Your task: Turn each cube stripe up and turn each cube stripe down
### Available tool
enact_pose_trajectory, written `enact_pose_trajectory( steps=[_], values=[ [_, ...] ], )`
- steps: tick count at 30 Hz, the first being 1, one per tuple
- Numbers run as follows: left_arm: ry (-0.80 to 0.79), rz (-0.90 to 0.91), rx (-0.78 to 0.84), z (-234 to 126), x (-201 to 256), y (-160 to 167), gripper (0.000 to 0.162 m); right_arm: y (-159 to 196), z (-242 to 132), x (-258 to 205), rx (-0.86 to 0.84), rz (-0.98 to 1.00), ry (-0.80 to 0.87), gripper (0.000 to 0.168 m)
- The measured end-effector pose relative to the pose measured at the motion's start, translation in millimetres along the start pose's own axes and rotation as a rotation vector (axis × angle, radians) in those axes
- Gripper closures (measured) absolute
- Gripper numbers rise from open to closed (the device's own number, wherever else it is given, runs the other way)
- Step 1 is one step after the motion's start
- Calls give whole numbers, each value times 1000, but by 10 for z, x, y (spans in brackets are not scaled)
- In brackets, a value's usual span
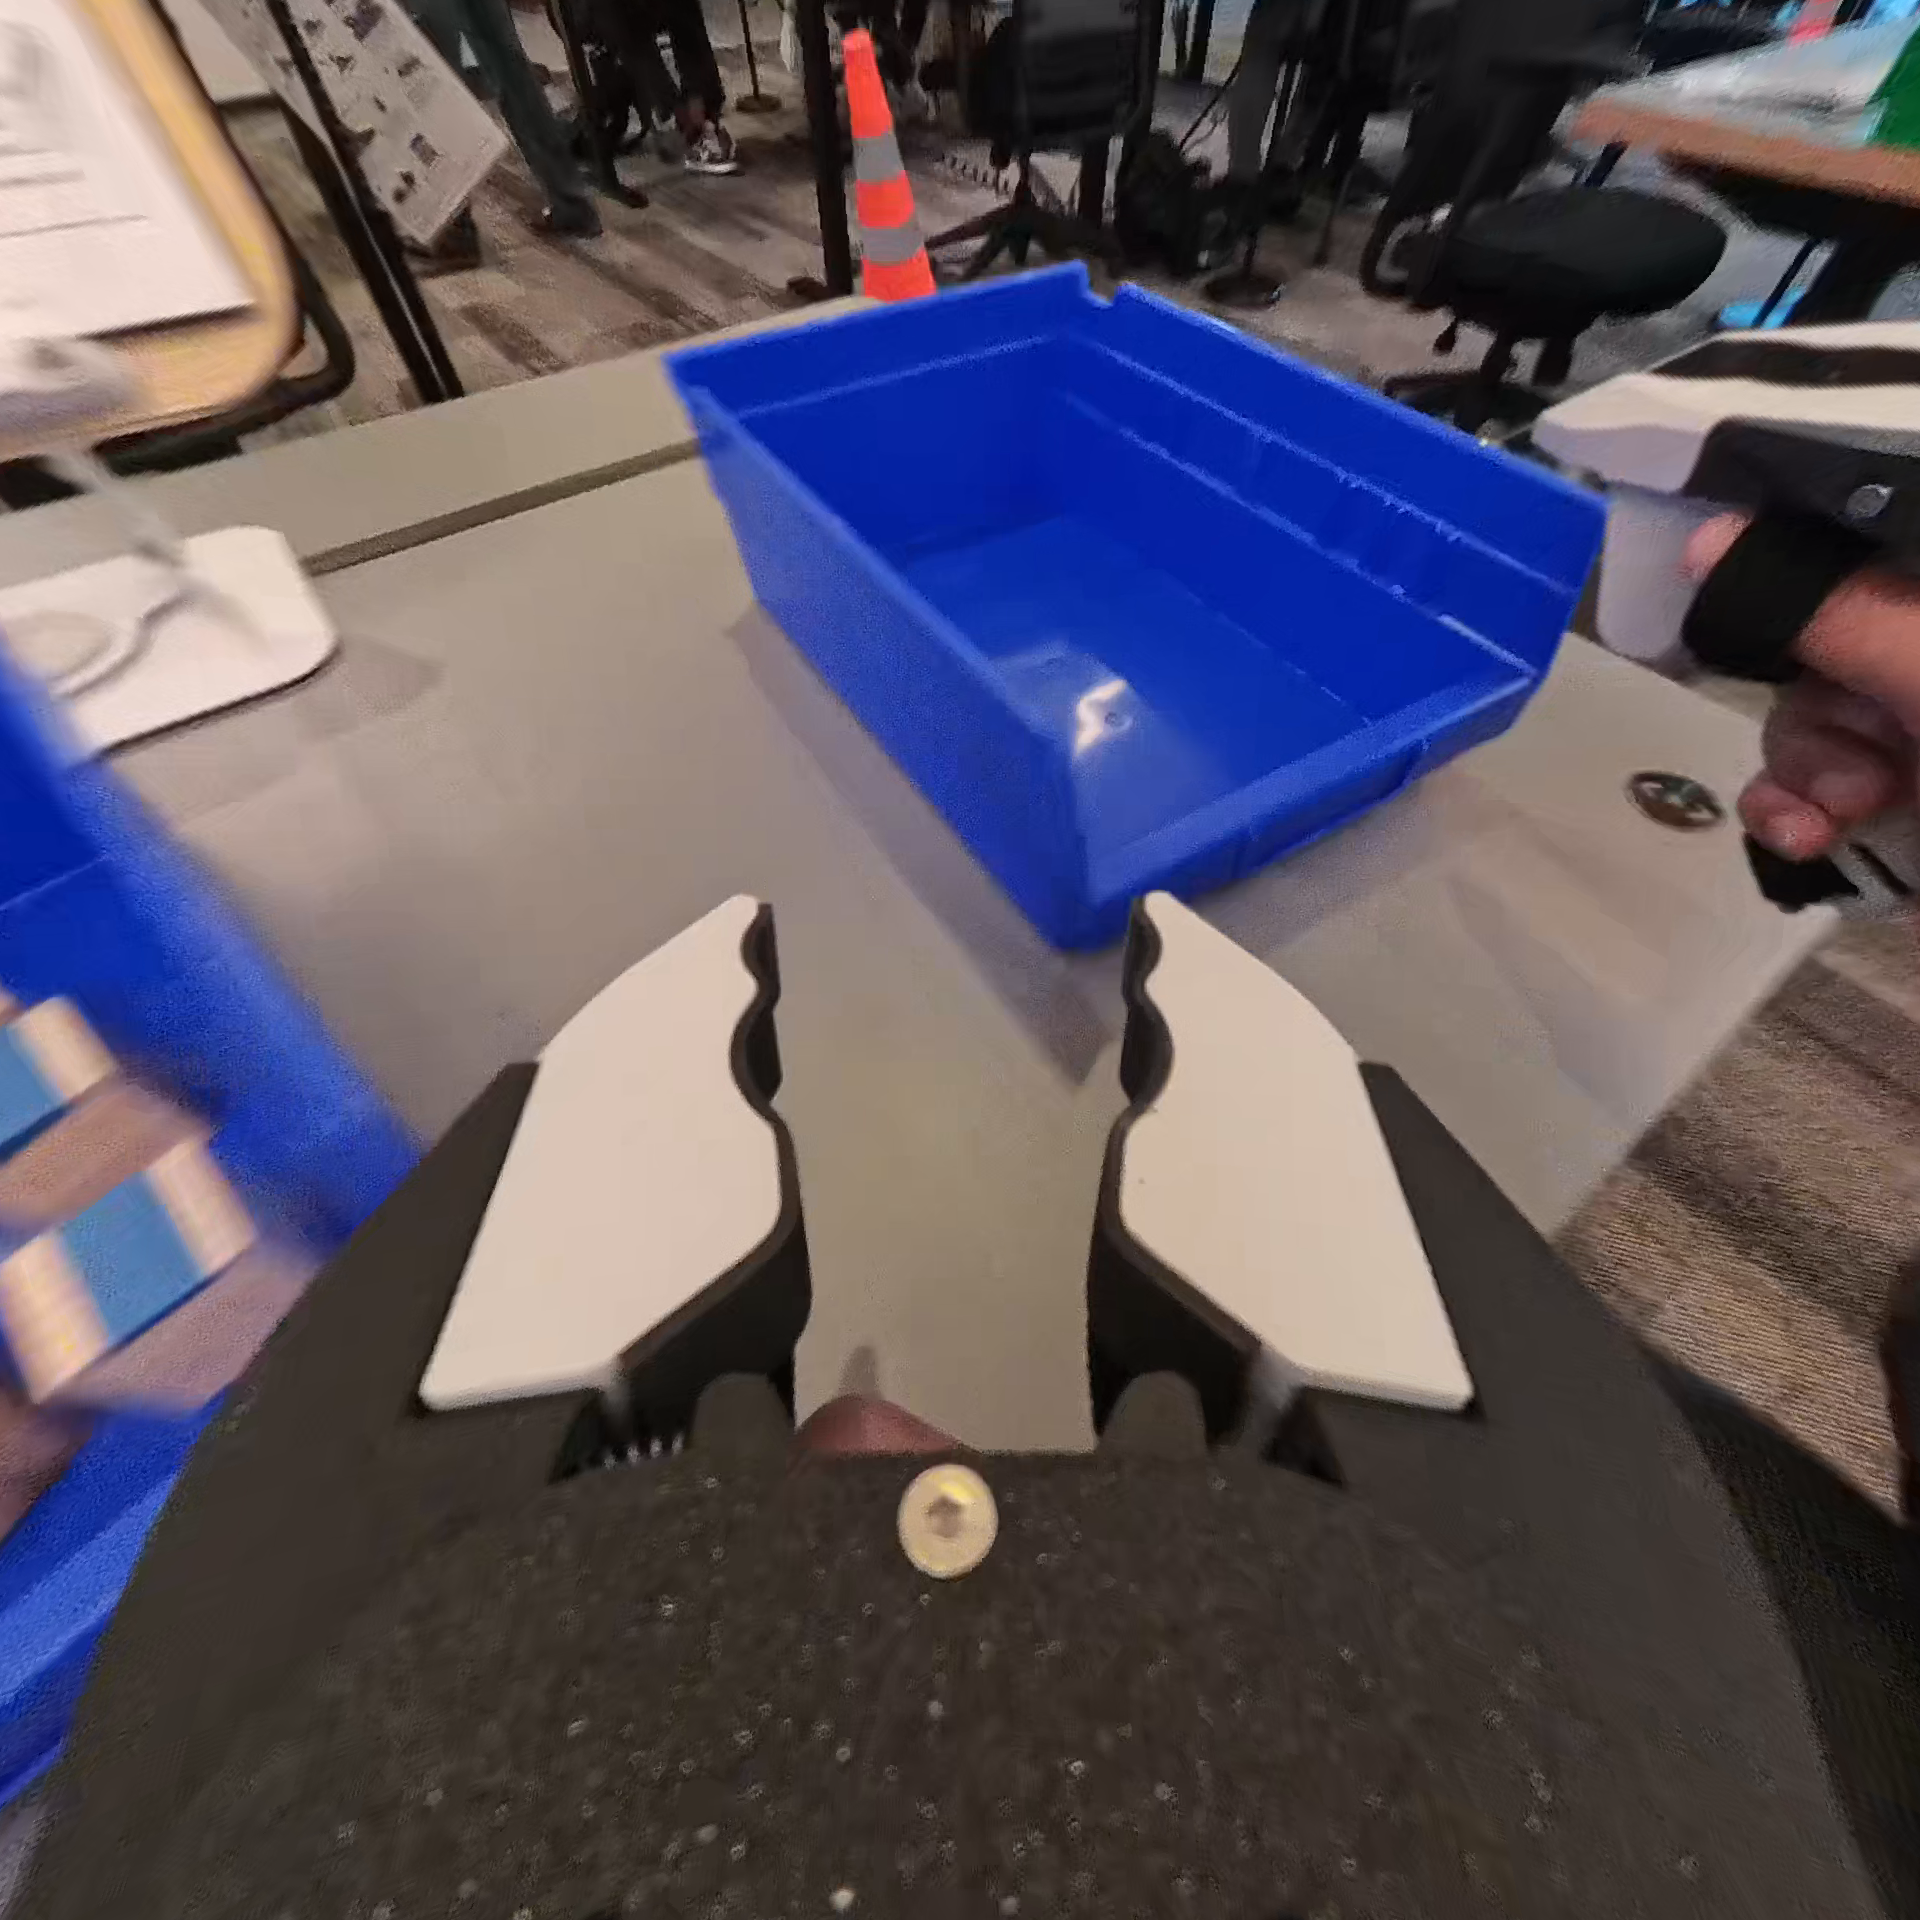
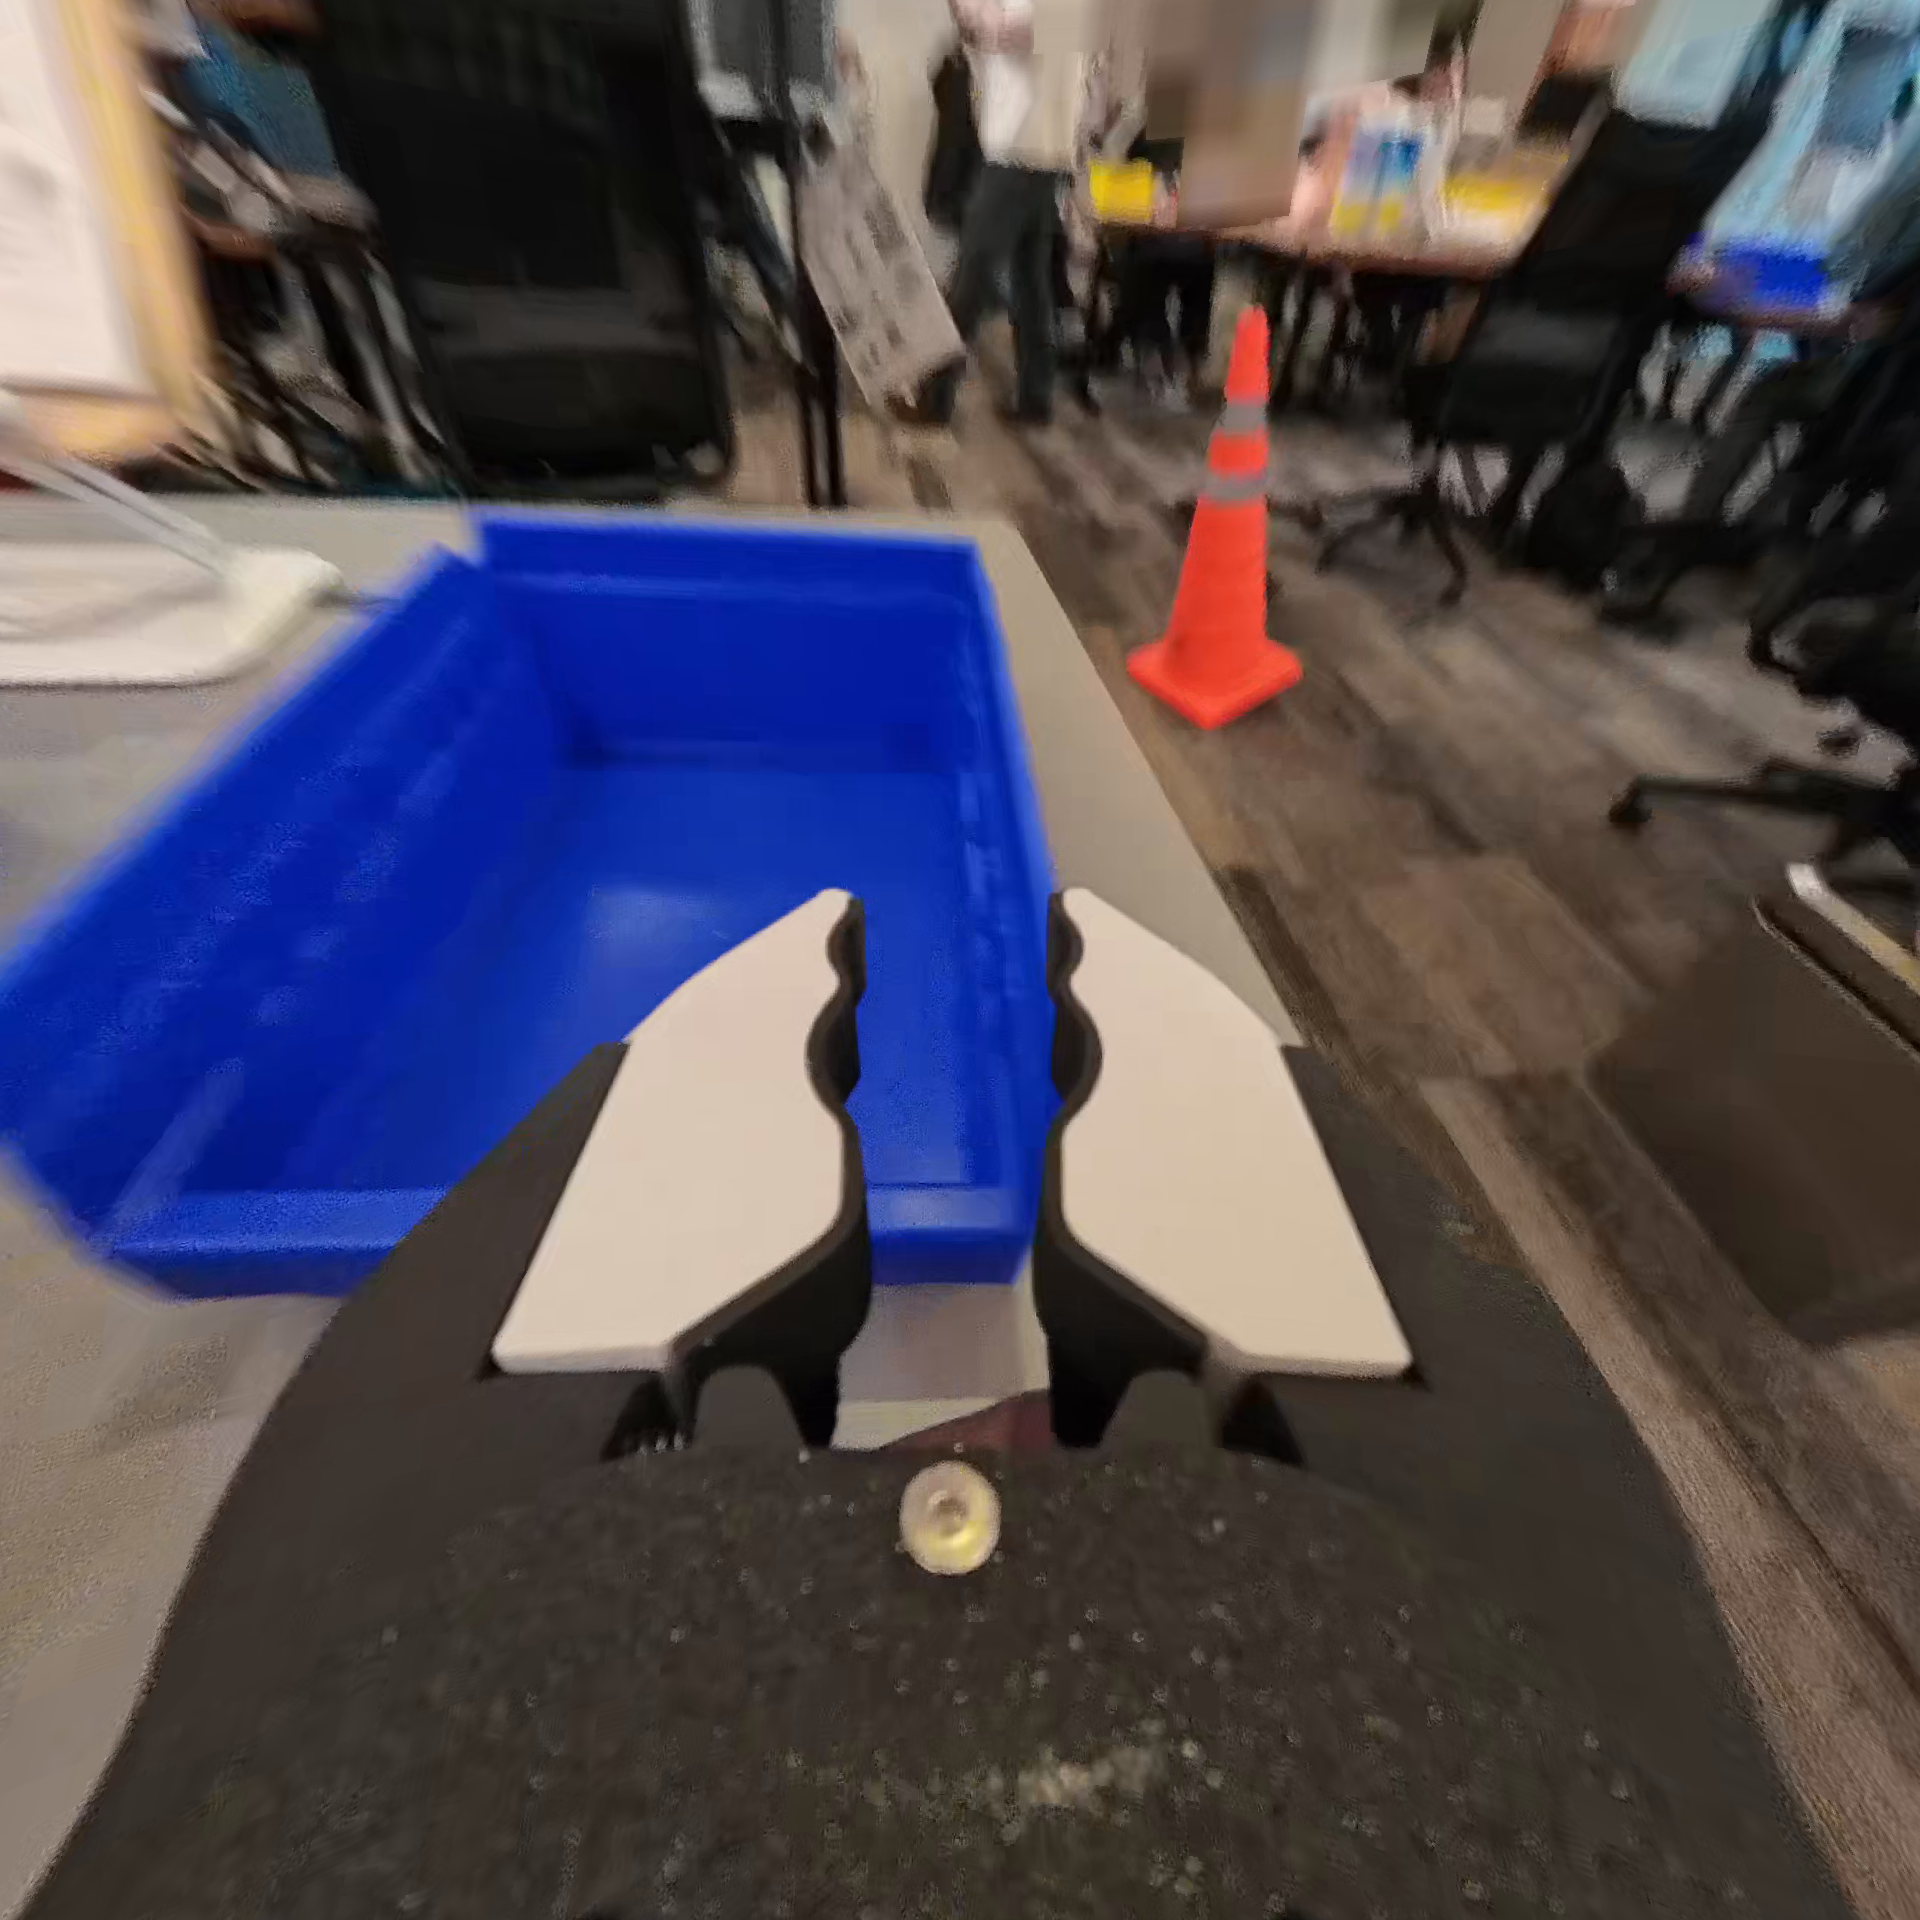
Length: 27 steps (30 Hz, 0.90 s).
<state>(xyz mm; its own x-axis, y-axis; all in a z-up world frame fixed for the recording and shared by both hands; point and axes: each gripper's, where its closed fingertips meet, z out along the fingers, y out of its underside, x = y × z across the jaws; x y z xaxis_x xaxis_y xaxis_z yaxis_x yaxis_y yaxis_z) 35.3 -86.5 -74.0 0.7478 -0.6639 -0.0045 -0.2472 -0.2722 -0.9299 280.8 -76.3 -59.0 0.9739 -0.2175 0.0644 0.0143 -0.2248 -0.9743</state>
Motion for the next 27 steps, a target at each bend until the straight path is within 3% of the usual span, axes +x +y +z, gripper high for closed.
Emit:
enact_pose_trajectory(
  steps=[2,4,7,10,12,14,17,19,20,21,22,27],
  values=[
    [-40,-16,19,-534,-465,93,99,-252,-309,-556,106,-1,-135,134],
    [-206,10,36,-966,-1175,244,101,-340,-551,-1396,162,8,-357,134],
    [-435,-99,8,-1429,-2182,598,99,-37,-730,-2802,22,-24,-693,120],
    [-484,-228,18,-1543,-2655,835,98,286,-572,-3557,-73,-111,-702,109],
    [-453,-293,-27,-1381,-2769,1022,95,353,-359,-3758,-98,-98,-640,109],
    [-372,-377,-64,-1190,-2737,1120,106,408,-125,-3804,-145,-54,-573,109],
    [-286,-443,-70,-993,-2655,1059,123,369,60,-3896,-200,132,-578,132],
    [-325,-441,-91,-945,-2709,1036,124,348,141,-3866,-203,130,-513,141],
    [-347,-440,-92,-963,-2747,1027,130,330,158,-3813,-201,136,-470,153],
    [-385,-406,-74,-1029,-2811,992,148,305,157,-3768,-194,146,-441,162],
    [-418,-320,-63,-1098,-2865,945,156,278,124,-3781,-185,159,-437,161],
    [-579,-225,-62,-1525,-3384,1000,157,178,-121,-4350,-97,101,-383,162]
  ],
)
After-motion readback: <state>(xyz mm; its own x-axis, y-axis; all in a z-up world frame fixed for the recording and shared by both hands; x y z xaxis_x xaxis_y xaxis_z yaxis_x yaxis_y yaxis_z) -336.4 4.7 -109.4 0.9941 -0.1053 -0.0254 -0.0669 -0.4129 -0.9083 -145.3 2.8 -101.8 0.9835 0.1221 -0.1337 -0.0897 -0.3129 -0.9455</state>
